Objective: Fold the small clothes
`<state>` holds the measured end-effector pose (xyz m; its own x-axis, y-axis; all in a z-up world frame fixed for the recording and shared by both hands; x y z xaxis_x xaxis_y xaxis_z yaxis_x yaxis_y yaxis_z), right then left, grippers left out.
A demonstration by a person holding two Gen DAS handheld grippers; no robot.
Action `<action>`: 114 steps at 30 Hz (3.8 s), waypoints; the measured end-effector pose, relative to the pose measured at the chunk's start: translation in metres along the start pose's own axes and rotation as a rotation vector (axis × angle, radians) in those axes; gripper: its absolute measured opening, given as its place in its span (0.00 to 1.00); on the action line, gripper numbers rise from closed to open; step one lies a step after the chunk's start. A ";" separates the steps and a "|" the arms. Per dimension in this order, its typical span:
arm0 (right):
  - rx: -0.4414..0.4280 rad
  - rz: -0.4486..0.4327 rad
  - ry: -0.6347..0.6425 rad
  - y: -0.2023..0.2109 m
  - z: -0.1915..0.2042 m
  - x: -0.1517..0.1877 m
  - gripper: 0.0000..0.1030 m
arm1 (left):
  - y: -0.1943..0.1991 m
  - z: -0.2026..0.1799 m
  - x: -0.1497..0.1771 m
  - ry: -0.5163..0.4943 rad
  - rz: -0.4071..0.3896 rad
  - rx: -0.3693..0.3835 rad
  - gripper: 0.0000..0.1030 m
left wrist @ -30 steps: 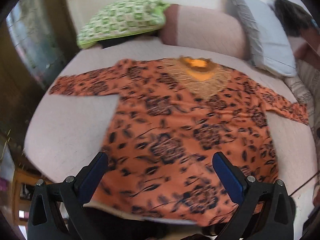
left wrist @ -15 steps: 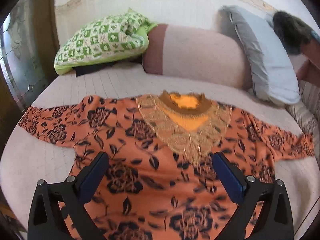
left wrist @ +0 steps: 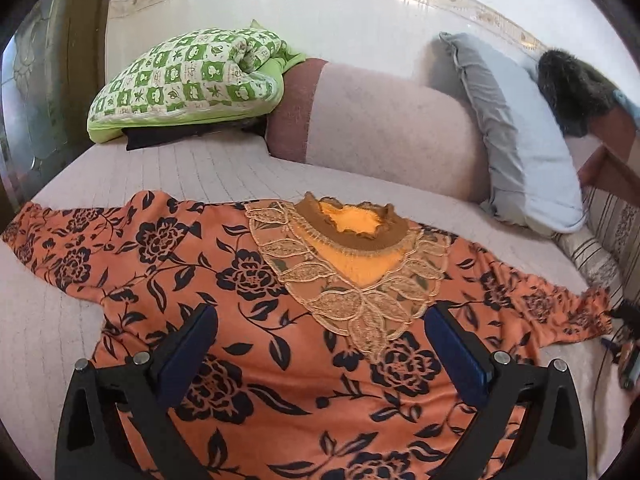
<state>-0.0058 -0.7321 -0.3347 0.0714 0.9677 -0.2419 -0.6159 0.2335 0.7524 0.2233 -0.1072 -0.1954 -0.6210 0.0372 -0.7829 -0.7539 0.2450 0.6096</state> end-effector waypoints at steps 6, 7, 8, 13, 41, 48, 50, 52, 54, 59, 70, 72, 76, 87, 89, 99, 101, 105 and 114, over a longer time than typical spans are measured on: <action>0.090 -0.059 0.017 -0.015 0.004 -0.023 0.11 | -0.020 0.002 0.001 -0.050 0.023 -0.060 1.00; 0.091 -0.063 0.006 -0.016 0.001 -0.025 0.07 | -0.024 0.004 0.001 -0.049 0.034 -0.070 1.00; 0.074 -0.069 -0.012 -0.015 -0.002 -0.026 0.06 | -0.027 0.006 0.000 -0.047 0.044 -0.085 1.00; -0.048 -0.127 0.020 0.014 0.015 -0.022 0.05 | -0.039 0.027 -0.004 0.005 0.104 -0.119 1.00; -0.627 0.592 0.624 0.051 0.360 0.503 0.09 | 0.020 0.238 -0.046 0.313 -0.022 -0.527 1.00; -0.636 0.780 0.758 0.039 0.352 0.565 0.73 | 0.026 0.263 -0.045 0.351 -0.016 -0.545 1.00; -0.670 0.716 0.827 0.051 0.349 0.547 0.73 | 0.025 0.261 -0.045 0.354 -0.011 -0.530 1.00; -0.656 0.621 0.871 0.056 0.354 0.530 0.73 | 0.021 0.257 -0.044 0.348 -0.002 -0.524 1.00; -0.617 0.521 0.913 0.060 0.347 0.500 0.73 | 0.017 0.251 -0.044 0.338 0.007 -0.521 1.00; -0.480 0.408 0.951 0.041 0.316 0.437 0.62 | -0.008 0.217 -0.042 0.274 0.061 -0.427 1.00; -0.331 0.335 0.843 0.012 0.219 0.324 0.51 | -0.083 0.134 -0.022 0.022 0.243 -0.376 1.00; -0.325 0.340 0.811 0.003 0.210 0.314 0.51 | -0.093 0.132 -0.014 -0.006 0.291 -0.409 1.00; -0.269 0.420 0.818 -0.029 0.199 0.319 0.45 | -0.106 0.136 -0.004 -0.010 0.340 -0.437 1.00; -0.359 0.359 0.905 -0.007 0.217 0.333 0.45 | -0.083 0.110 -0.020 -0.047 0.262 -0.371 1.00; -0.304 0.403 0.923 -0.021 0.211 0.343 0.45 | -0.076 0.115 -0.025 -0.016 0.252 -0.341 1.00; -0.337 0.347 0.973 -0.015 0.207 0.349 0.46 | -0.039 0.263 -0.045 0.392 0.181 -0.440 1.00; -0.323 0.323 1.008 -0.012 0.208 0.354 0.46 | -0.031 0.299 -0.039 0.488 0.168 -0.475 1.00; -0.291 0.293 1.026 -0.006 0.210 0.359 0.45 | -0.020 0.368 -0.025 0.655 0.158 -0.485 1.00; -0.278 0.259 1.139 0.000 0.220 0.381 0.46 | -0.041 0.465 -0.014 0.925 0.113 -0.275 0.99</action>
<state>0.1941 -0.3421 -0.2923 -0.7279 0.3104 -0.6114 -0.6680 -0.1199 0.7344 0.3627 0.3331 -0.2675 -0.5277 -0.7586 -0.3822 -0.6301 0.0478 0.7750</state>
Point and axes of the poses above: each gripper's, at about its wrist camera, not at the fingertips, and y roughly against the way its jaws point, z to its left, x to its underside, the point moved 1 cm from there along -y, roughly the way its jaws point, and after that the axes turned 4 degrees about -z, right-handed, at the moved point
